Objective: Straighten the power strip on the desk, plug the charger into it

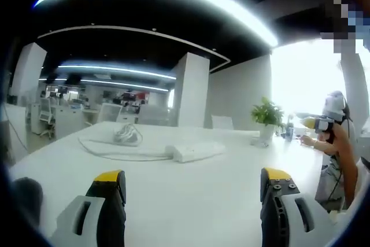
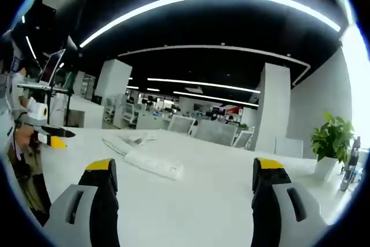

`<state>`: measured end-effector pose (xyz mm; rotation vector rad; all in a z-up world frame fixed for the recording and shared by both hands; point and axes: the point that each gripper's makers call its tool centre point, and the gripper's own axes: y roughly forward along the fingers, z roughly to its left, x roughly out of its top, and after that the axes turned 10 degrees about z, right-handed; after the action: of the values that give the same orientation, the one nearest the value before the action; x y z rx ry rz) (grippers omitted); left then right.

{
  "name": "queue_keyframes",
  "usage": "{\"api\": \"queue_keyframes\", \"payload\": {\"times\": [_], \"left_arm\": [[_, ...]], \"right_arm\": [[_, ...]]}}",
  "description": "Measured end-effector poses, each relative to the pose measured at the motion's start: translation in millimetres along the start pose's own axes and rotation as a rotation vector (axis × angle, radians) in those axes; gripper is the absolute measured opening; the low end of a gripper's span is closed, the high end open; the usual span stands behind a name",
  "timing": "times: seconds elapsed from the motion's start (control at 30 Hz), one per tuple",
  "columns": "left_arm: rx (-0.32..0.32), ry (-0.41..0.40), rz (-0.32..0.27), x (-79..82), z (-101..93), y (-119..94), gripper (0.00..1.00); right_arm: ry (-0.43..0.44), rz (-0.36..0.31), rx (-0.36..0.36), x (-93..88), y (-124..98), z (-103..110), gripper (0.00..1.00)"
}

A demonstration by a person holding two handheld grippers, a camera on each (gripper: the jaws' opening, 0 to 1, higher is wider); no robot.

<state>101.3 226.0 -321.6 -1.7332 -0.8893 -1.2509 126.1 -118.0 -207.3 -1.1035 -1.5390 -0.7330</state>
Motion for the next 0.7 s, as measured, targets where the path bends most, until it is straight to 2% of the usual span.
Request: {"api": "queue_keyframes", "payload": {"times": [0.27, 0.7], "left_arm": [[-0.004, 0.013, 0.001, 3.4, -0.1, -0.8, 0.99], [-0.001, 0.014, 0.013, 1.0, 0.1, 3.9, 0.99]], "right_arm": [[0.041, 0.001, -0.008, -11.5, 3.8, 2.9, 0.97], [0.024, 0.007, -0.035, -7.7, 12.7, -13.7, 0.98]]}}
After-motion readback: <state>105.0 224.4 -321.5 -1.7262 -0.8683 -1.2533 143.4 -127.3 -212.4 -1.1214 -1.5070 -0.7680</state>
